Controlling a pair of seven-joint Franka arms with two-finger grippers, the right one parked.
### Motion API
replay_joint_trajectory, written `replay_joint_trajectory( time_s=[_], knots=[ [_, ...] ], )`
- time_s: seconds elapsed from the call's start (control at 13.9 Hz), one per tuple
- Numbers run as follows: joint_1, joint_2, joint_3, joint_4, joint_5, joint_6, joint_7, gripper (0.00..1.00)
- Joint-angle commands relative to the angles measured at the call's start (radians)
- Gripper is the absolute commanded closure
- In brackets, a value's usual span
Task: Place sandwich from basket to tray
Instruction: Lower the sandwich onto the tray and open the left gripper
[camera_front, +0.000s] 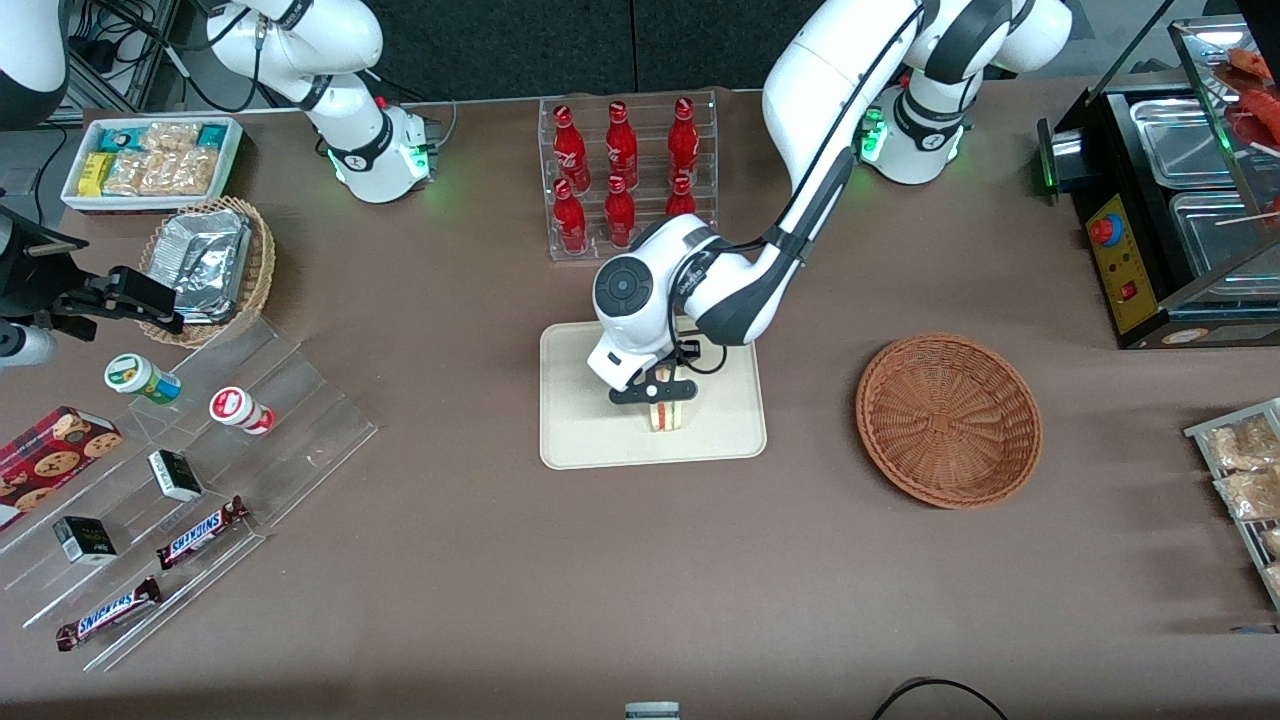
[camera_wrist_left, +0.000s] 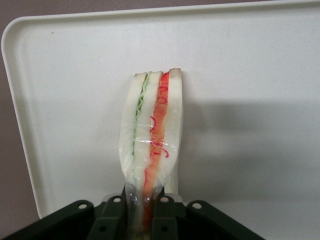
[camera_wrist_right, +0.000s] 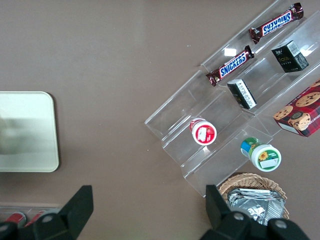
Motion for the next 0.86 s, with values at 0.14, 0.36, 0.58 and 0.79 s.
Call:
replay_joint_trajectory(
  time_s=[0.14,0.36,0.58,0.79],
  knots=[
    [-0.019,0.015,0.015,0.028,0.014,0.001,-0.005,0.00],
    [-0.019,0.000,0.017,0.031,0.014,-0.002,-0.018,0.00],
    [-0.016,-0.038,0.017,0.031,0.013,-0.011,-0.021,0.00],
    [-0.003,-0.094,0.026,0.028,0.010,-0.050,-0.021,0.00]
  ],
)
